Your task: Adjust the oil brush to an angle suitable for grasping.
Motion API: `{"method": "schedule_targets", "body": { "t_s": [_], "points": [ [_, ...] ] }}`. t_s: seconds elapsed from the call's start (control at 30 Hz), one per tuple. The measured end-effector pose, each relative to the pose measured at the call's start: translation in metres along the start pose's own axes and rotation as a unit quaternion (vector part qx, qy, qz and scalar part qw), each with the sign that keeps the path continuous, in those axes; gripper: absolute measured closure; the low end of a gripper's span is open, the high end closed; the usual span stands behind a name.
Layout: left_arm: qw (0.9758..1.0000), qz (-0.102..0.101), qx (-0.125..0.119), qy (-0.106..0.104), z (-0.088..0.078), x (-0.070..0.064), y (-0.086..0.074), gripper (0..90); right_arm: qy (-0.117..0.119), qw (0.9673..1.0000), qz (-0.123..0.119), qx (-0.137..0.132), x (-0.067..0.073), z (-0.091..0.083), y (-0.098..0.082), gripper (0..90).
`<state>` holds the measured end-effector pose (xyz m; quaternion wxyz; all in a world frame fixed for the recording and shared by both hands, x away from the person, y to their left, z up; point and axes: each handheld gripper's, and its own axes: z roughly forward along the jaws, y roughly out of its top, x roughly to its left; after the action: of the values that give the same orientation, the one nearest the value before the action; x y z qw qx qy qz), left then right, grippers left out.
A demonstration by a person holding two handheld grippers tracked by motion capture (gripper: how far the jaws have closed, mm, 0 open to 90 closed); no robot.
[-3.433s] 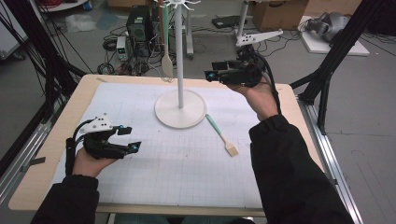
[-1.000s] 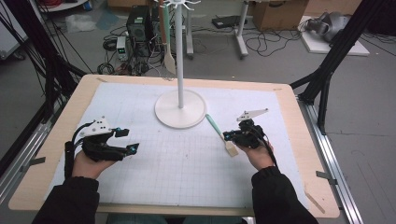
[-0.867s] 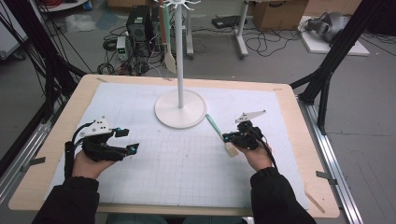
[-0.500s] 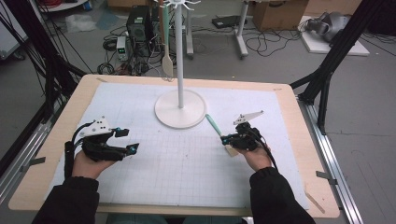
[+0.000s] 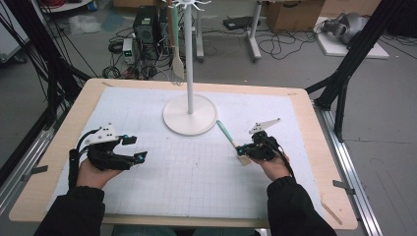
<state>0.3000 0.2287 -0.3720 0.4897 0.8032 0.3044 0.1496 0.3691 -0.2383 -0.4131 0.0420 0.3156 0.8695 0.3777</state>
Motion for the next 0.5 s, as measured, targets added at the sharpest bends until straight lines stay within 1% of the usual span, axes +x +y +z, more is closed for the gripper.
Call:
{"method": "schedule_targets", "body": {
  "t_s": [0.1,0.17,0.2,0.27,0.33,0.37,0.5],
  "points": [
    [1.0,0.003,0.002,-0.001,0.0,0.001,0.0,29.7,-0.003,1.0,0.005,0.003,-0.002,0.007,0.001,89.4],
    [1.0,-0.002,0.001,-0.002,0.001,0.0,-0.001,29.8,-0.007,1.0,0.002,0.006,-0.002,0.012,0.002,89.4],
    [1.0,-0.003,0.0,-0.003,0.001,0.0,-0.001,29.8,-0.01,0.9999,0.003,0.009,-0.002,0.015,0.003,89.4],
    [1.0,0.001,0.002,-0.002,0.0,0.0,0.0,29.8,-0.014,0.9998,0.006,0.016,-0.003,0.02,0.003,89.4],
    [1.0,-0.002,0.0,-0.002,0.0,0.001,-0.001,29.8,-0.017,0.9996,0.005,0.021,-0.003,0.025,0.003,89.4],
    [1.0,-0.004,-0.002,-0.002,0.0,0.001,-0.001,29.8,-0.02,0.9995,0.005,0.025,-0.003,0.026,0.003,89.4],
    [1.0,0.001,0.001,-0.002,0.0,0.001,0.0,29.8,-0.029,0.9989,0.007,0.036,-0.004,0.026,0.002,89.4]
  ]
}}
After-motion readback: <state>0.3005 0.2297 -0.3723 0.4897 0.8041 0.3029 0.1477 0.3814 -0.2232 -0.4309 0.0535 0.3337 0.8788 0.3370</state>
